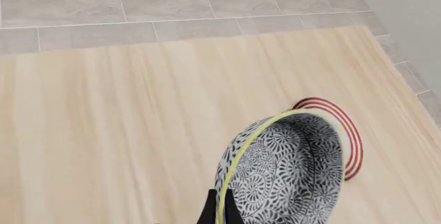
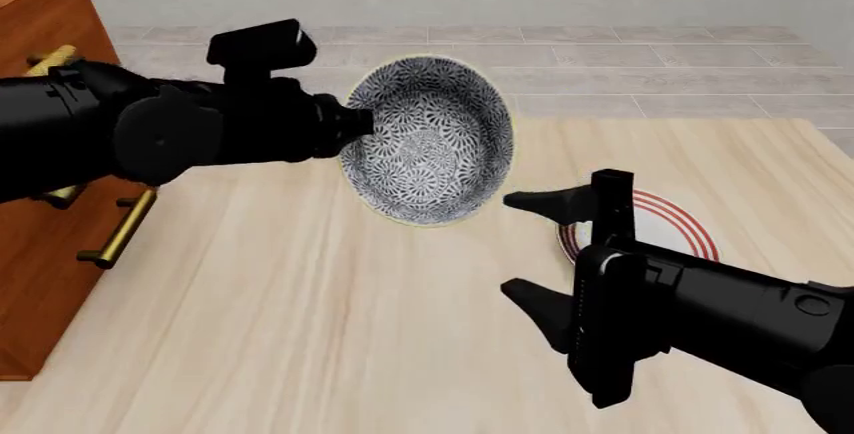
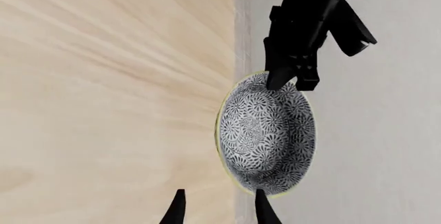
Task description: Put the bowl on top of the cabinet.
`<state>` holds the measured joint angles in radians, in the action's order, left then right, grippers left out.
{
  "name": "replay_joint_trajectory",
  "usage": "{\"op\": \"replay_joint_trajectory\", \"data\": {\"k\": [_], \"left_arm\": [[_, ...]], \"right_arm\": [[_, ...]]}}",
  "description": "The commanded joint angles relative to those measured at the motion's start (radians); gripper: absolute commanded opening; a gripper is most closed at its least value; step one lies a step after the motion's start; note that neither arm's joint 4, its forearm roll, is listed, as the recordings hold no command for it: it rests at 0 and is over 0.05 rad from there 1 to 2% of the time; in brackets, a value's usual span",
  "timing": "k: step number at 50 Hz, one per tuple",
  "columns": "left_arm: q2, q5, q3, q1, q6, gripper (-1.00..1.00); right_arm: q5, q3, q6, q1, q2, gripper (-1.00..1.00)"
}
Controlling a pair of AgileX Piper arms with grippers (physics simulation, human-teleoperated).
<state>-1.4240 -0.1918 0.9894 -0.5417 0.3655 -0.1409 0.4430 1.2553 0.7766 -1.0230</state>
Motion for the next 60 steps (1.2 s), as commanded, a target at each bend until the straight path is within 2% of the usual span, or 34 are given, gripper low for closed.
{"op": "replay_joint_trajectory", "data": {"k": [1, 22, 23, 24, 25, 30, 32, 34, 38, 40, 42, 43, 49, 50, 51, 52, 53, 56, 59, 60], "left_arm": [[0.003, 0.018, -0.016, 0.084, 0.007, -1.00], [0.157, -0.066, -0.002, 0.096, 0.104, -1.00], [0.167, -0.066, -0.005, 0.095, 0.111, -1.00], [0.178, -0.069, -0.008, 0.099, 0.115, -1.00], [0.187, -0.071, -0.011, 0.098, 0.121, -1.00], [0.239, -0.070, -0.040, 0.091, 0.146, -1.00], [0.254, -0.069, -0.052, 0.088, 0.161, -1.00], [0.275, -0.066, -0.066, 0.086, 0.166, -1.00], [0.319, -0.067, -0.087, 0.083, 0.176, -1.00], [0.334, -0.062, -0.088, 0.072, 0.163, -1.00], [0.356, -0.068, -0.104, 0.079, 0.181, -1.00], [0.367, -0.065, -0.109, 0.077, 0.192, -1.00], [0.452, -0.055, -0.164, 0.059, 0.224, -1.00], [0.482, -0.039, -0.182, 0.052, 0.230, -1.00], [0.482, -0.038, -0.182, 0.052, 0.230, -1.00], [0.513, -0.025, -0.212, 0.057, 0.262, -1.00], [0.513, -0.025, -0.212, 0.057, 0.262, -1.00], [0.568, 0.003, -0.246, 0.050, 0.252, -1.00], [0.588, 0.013, -0.283, 0.061, 0.277, -1.00], [0.588, 0.013, -0.283, 0.061, 0.277, -1.00]], "right_arm": [[-0.002, 0.000, 0.002, -0.001, -0.003, 1.00], [-0.002, 0.000, 0.002, -0.001, -0.003, 1.00], [0.150, -0.151, -0.198, 0.030, 0.197, 1.00], [0.161, -0.144, -0.378, 0.011, 0.397, 1.00], [0.162, -0.148, -0.381, 0.002, 0.491, 1.00], [0.179, -0.143, -0.445, -0.039, 0.545, 1.00], [0.177, -0.154, -0.443, -0.048, 0.551, 1.00], [0.193, -0.145, -0.484, -0.069, 0.582, 1.00], [0.210, -0.138, -0.531, -0.103, 0.629, 1.00], [0.208, -0.143, -0.526, -0.107, 0.635, 1.00], [0.224, -0.136, -0.558, -0.125, 0.663, 1.00], [0.226, -0.139, -0.557, -0.130, 0.672, 1.00], [0.283, -0.133, -0.653, -0.199, 0.776, 1.00], [0.298, -0.129, -0.682, -0.218, 0.797, 1.00], [0.299, -0.129, -0.682, -0.218, 0.798, 1.00], [0.323, -0.120, -0.731, -0.248, 0.834, 1.00], [0.324, -0.120, -0.731, -0.248, 0.835, 1.00], [0.348, -0.129, -0.776, -0.296, 0.877, 1.00], [0.374, -0.129, -0.834, -0.338, 0.914, 1.00], [0.374, -0.129, -0.834, -0.338, 0.914, 1.00]]}}
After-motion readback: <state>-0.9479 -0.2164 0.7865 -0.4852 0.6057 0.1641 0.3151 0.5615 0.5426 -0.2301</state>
